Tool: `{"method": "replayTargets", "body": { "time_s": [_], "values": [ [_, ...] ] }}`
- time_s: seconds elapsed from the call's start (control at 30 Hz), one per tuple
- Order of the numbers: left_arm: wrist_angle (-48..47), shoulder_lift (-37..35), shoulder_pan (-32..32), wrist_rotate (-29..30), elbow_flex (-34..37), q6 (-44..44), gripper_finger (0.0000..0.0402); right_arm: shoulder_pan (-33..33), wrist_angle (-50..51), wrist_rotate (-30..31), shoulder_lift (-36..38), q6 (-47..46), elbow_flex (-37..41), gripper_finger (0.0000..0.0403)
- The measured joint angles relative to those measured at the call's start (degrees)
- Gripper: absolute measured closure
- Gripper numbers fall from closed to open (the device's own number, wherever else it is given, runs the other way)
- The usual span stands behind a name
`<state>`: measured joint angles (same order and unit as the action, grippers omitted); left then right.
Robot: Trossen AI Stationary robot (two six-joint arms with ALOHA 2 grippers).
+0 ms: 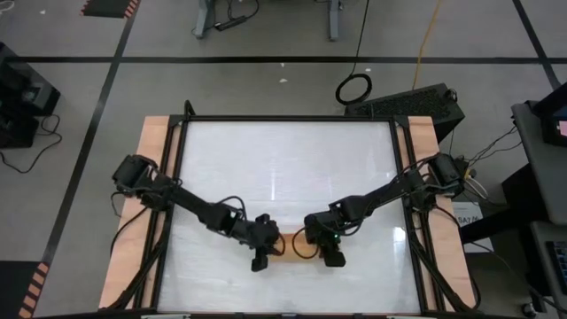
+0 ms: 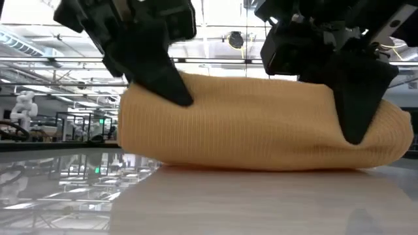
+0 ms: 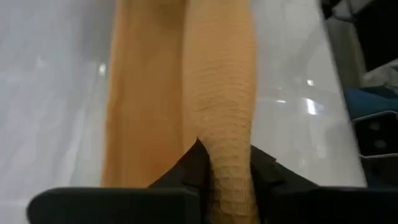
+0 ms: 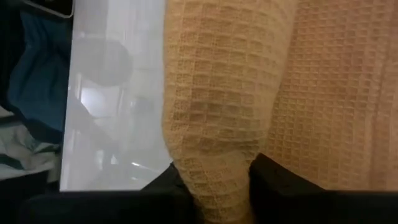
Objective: Roll towel into tight, uniform cylinder
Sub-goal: Roll the yellow towel
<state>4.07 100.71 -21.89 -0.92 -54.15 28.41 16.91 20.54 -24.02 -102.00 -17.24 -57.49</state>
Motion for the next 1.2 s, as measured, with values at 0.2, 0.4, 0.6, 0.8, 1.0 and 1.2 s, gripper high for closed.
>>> {"method": "replayTargets", "body": {
  "time_s": [0.2, 0.4, 0.6, 0.8, 1.0, 1.2],
  "values": [
    [-0.6, 1.9, 1.4, -1.8, 0.0, 3.5, 0.0338, 0.0, 0.4, -1.0, 0.0, -1.6, 0.0, 0.0332],
    [-0.1, 2.3, 1.4, -2.8, 0.0, 5.5, 0.0367, 0.0, 0.5, -4.6, 0.0, -1.1, 0.0, 0.0309],
    [-0.4, 2.3, 2.2, -4.1, 0.0, 8.0, 0.0365, 0.0, 3.6, -5.0, 0.1, 0.2, 0.0, 0.0238],
    [-0.6, 2.8, 3.3, -4.2, 0.2, 12.6, 0.0363, -1.2, 7.6, -5.1, 0.7, 0.1, 0.0, 0.0173],
    [-0.7, 3.1, 3.5, -5.1, 0.2, 13.3, 0.0362, -1.8, 11.9, 2.6, 6.8, -1.0, 0.0, 0.0140],
    [-0.5, 3.2, 3.5, -5.0, 0.2, 13.4, 0.0362, 0.7, 12.9, 17.6, 15.8, -2.0, 0.0, 0.0132]
  ]
}}
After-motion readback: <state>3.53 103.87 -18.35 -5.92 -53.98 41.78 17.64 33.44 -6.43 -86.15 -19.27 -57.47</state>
